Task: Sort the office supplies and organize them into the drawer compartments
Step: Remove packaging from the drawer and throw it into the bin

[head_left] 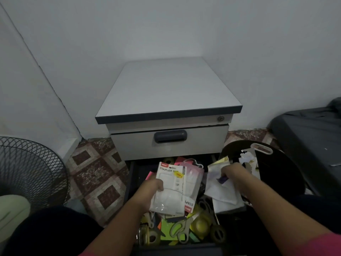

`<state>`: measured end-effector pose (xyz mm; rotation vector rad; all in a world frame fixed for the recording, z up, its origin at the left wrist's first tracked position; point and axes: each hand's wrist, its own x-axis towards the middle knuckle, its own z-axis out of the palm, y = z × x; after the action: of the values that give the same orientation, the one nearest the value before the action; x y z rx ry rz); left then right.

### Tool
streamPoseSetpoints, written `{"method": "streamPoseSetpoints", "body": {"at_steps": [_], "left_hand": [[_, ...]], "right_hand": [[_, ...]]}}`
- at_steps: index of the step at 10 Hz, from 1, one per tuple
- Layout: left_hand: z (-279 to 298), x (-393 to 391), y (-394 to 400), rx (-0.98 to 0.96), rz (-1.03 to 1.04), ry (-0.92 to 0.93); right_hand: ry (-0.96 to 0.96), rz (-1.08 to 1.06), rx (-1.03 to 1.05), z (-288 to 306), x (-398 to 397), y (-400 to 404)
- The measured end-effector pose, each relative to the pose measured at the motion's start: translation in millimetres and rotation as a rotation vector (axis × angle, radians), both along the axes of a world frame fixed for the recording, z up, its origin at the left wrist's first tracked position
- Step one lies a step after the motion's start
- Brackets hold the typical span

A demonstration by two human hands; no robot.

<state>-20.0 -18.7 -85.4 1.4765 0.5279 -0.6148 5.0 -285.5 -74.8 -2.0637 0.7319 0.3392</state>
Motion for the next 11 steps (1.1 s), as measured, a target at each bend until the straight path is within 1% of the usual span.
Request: {"method": "streamPoseSetpoints", "body": {"at_steps": [1,2,3,4,5,6,7,8,9,10,11], "left_hand": [[-2.4,-1.2,-19.3,-0.094,-0.115,-0.088],[-1.4,0.7,-51.4,-0.103,-0.148,-0.110],[-5.9,4.6,-94.0,-0.131,-0.166,-0.129],[-13.4,11.5,-138.8,-0.139,-0.174,-0.140],[-14.0,17.5,-175.5,-0.119,-0.244,-0.176],[-16.6,25.0,-193.2,-0.064,-0.285,-0.195],[-16.1,24.8,-186.5,-0.060,-0.262,-0.201],[-19.1,18.4,-160.8,-0.009,-0.223,-0.226],[-21.5,6.9,-123.7,0.031,-0.142,-0.236],[-29.0,-0.3,-83.0,0.089,-0.020,-0.246],[-45.8,4.3,-50.3,0.137,0.119,-0.218]], "right_hand": [[0.009,-0.004,-0.011,27.3,2.3,-30.7],[-0.031,-0.049,-0.073,47.8,5.2,-69.4],[0.106,-0.022,-0.275,51.0,7.3,-104.4],[0.174,-0.044,-0.285,38.7,11.4,-127.6],[0.139,-0.112,-0.116,43.9,4.2,-122.7],[0.104,-0.062,-0.163,43.4,10.5,-116.8],[0.074,0.038,-0.160,53.2,12.5,-108.9],[0.121,0.104,-0.193,53.4,12.6,-99.0],[0.085,0.102,-0.215,43.3,15.3,-90.3],[0.070,0.156,-0.163,37.9,17.3,-67.8],[0.053,0.180,-0.011,33.3,13.9,-36.2]]}}
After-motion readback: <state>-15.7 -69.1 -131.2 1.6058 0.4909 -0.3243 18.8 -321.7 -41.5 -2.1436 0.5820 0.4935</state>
